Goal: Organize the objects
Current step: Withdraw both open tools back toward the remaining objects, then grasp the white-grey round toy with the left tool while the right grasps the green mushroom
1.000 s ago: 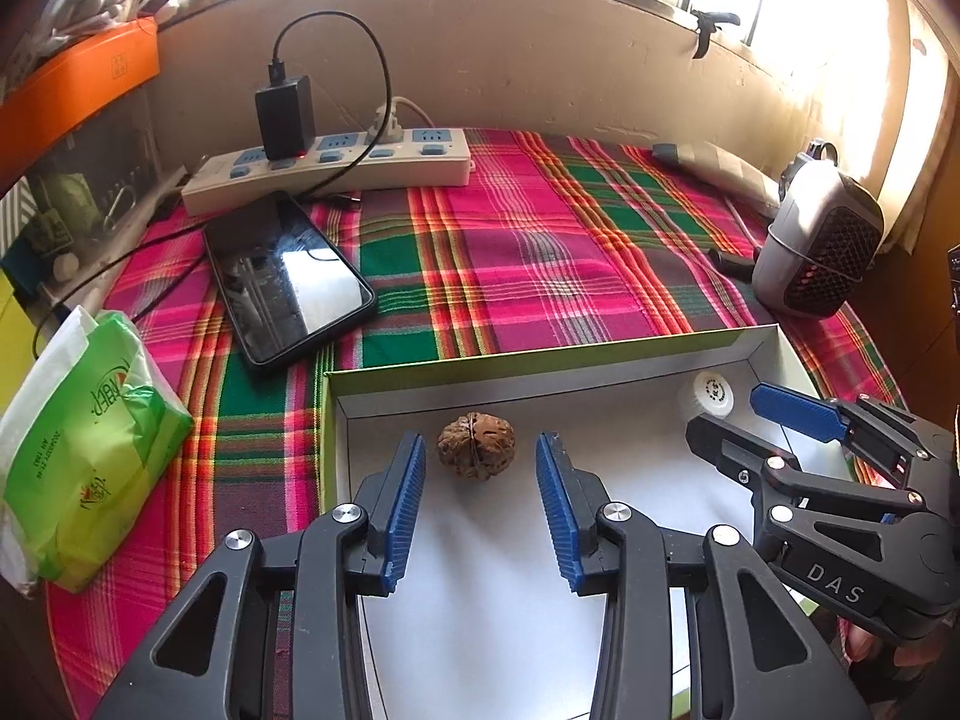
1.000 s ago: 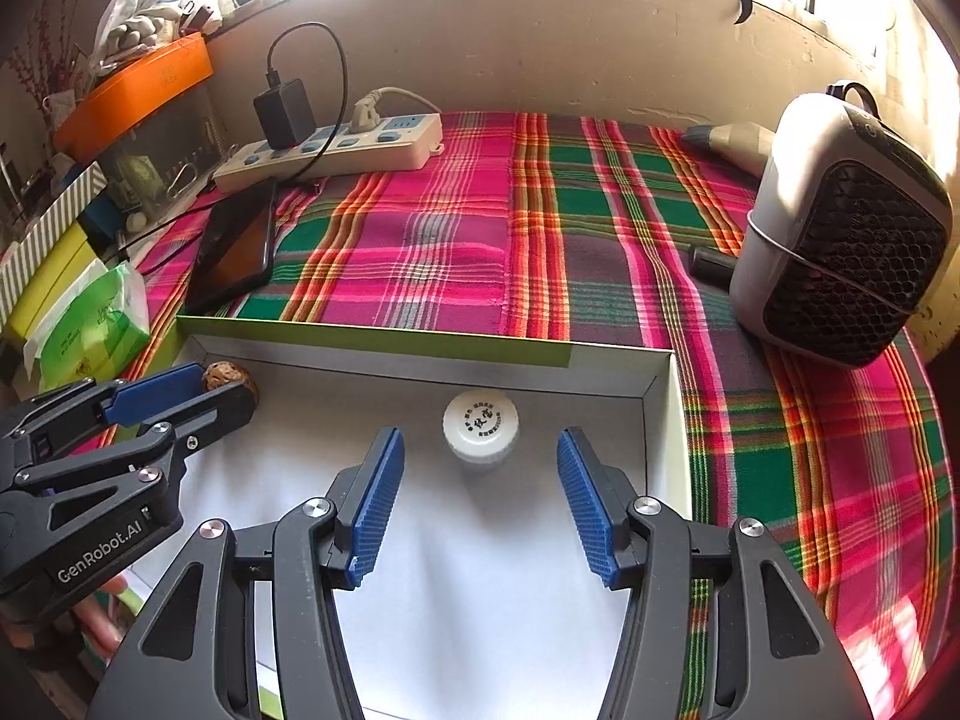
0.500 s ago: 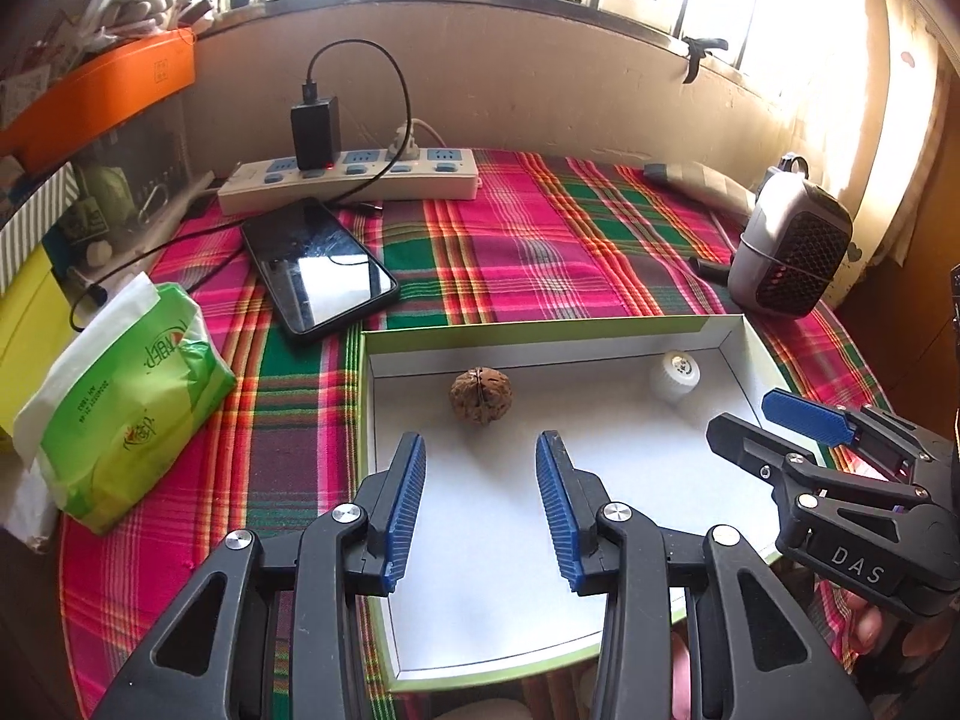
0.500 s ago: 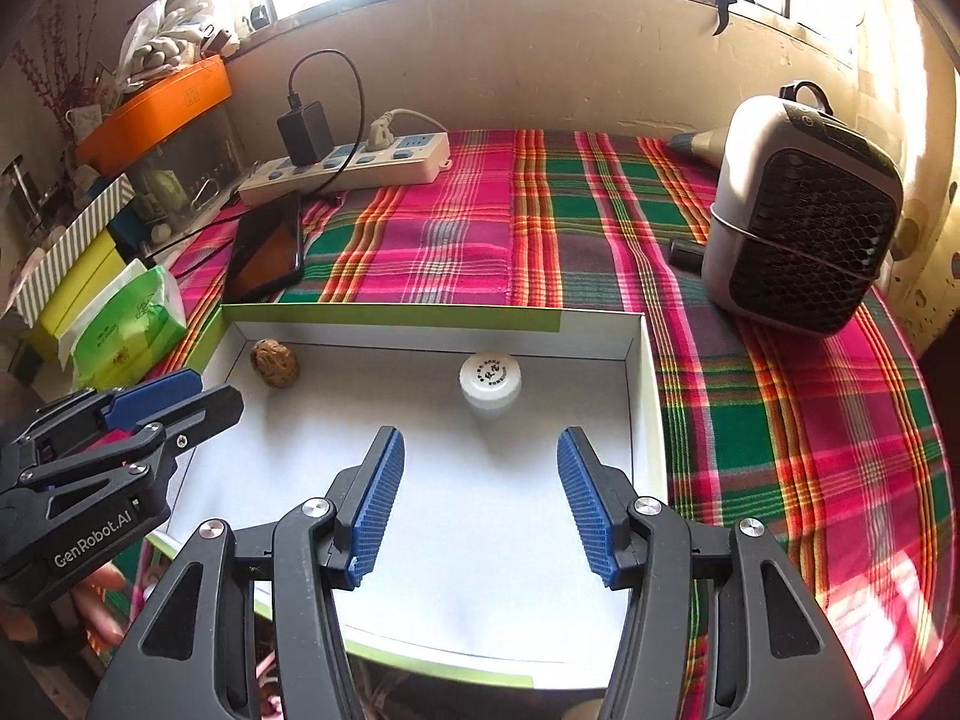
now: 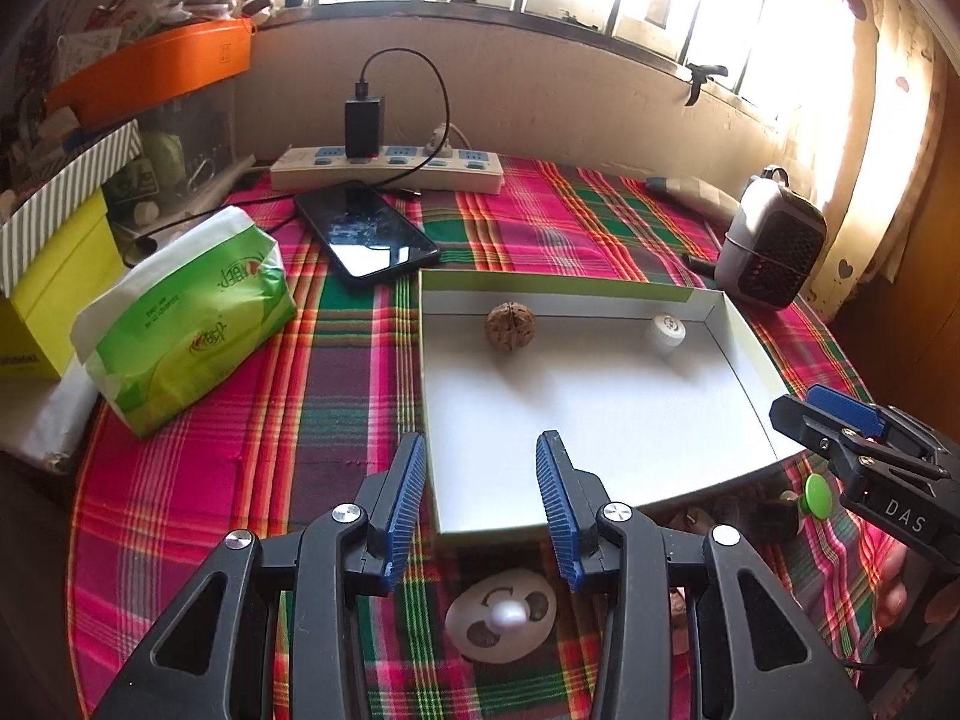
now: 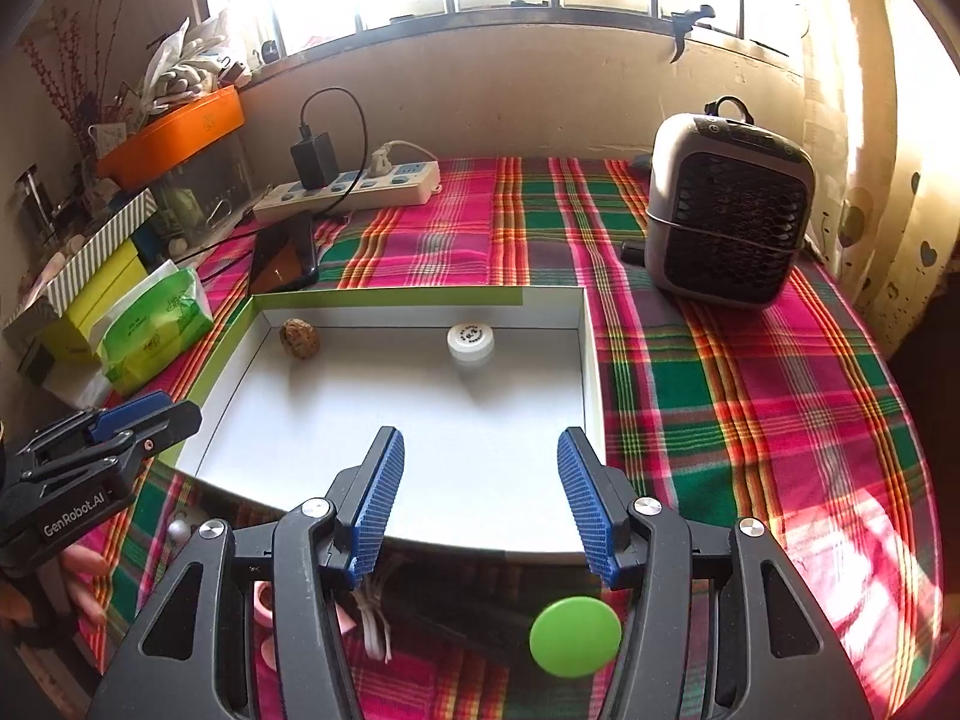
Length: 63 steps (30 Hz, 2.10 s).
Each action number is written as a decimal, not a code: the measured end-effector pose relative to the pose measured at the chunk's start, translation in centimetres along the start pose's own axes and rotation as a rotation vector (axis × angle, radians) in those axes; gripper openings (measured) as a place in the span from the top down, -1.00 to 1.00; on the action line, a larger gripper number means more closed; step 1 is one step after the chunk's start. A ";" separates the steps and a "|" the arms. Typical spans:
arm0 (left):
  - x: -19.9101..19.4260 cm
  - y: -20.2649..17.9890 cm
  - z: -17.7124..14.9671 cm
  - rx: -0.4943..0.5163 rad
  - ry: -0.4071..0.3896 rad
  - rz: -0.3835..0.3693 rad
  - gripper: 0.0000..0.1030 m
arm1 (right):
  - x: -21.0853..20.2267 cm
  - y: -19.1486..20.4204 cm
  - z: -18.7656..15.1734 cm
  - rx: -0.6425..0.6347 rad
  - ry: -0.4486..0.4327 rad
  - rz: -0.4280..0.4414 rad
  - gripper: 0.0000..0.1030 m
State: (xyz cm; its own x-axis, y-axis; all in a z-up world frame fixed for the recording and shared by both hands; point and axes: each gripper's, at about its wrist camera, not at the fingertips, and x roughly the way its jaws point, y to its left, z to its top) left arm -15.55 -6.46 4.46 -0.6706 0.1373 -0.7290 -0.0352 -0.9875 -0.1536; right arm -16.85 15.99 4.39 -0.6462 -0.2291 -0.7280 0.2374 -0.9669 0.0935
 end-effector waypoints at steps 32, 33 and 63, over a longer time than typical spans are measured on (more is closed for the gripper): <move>-1.1 1.1 -6.9 -0.013 0.042 -0.084 0.26 | -3.3 -2.6 -7.7 0.034 -0.040 -0.045 -0.06; -1.1 1.0 -7.0 -0.008 0.042 -0.082 0.26 | -3.1 -2.6 -7.7 0.038 -0.037 -0.043 -0.06; -0.3 0.6 -6.2 0.006 0.046 -0.085 0.23 | -1.4 -3.9 -6.2 0.062 -0.026 -0.099 -0.06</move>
State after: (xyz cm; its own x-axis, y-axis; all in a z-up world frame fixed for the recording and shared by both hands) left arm -10.76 -6.58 0.49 -0.6303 0.2239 -0.7433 -0.0953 -0.9726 -0.2121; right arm -12.34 20.81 0.86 -0.6831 -0.1343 -0.7179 0.1268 -0.9898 0.0644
